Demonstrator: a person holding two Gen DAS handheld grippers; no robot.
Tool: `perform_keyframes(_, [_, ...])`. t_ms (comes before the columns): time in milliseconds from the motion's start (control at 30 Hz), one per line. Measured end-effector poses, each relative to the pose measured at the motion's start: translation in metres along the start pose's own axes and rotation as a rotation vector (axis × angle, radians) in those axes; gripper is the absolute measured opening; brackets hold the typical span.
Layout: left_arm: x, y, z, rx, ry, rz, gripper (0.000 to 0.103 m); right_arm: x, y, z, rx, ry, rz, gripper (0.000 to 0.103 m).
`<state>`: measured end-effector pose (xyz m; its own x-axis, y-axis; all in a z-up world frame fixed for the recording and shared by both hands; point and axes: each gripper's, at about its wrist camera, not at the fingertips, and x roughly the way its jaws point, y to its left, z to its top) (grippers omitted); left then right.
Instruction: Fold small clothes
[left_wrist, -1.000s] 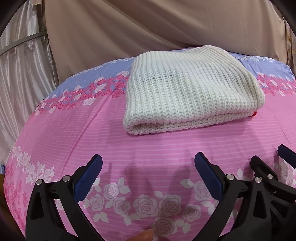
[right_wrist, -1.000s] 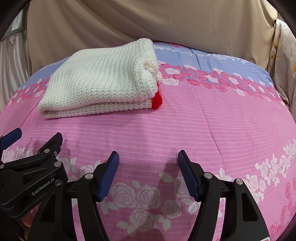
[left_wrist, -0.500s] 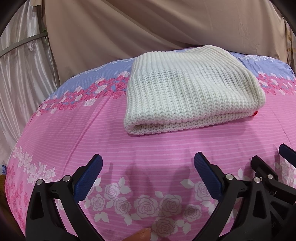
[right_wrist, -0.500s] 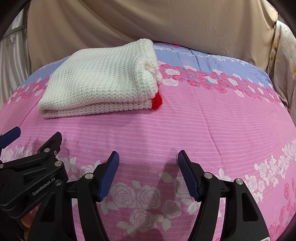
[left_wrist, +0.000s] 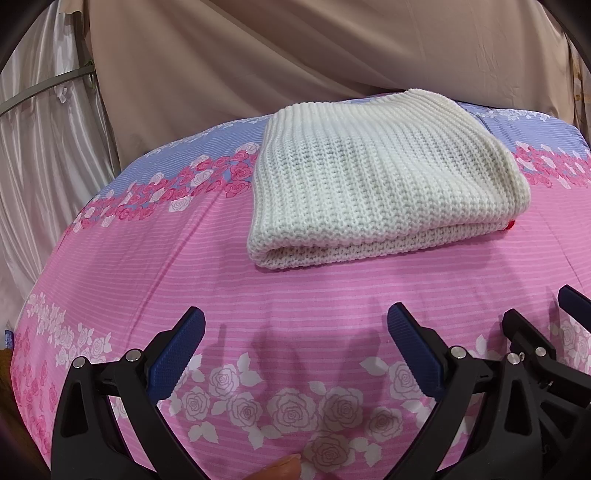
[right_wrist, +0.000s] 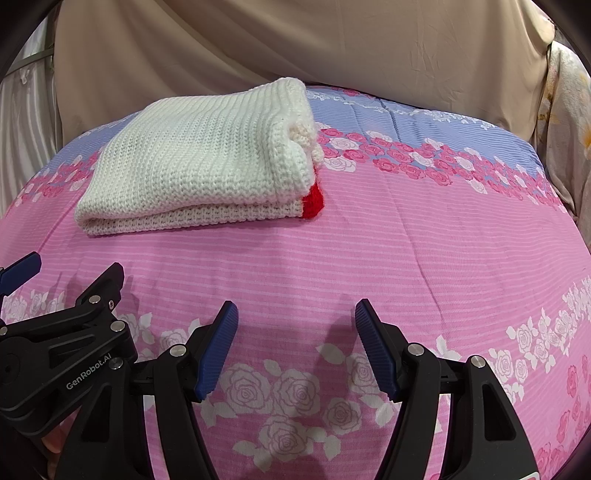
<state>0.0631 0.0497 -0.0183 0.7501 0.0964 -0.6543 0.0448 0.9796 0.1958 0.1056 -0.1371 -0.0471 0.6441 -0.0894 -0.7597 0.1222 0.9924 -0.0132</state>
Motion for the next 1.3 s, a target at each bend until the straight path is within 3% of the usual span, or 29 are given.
perform_keyframes(1300, [-0.0028,-0.004,0.0015,0.02,-0.002,0.024,0.092,-0.0019,0.0017,0.0001,-0.013,-0.003,-0.023,0.065])
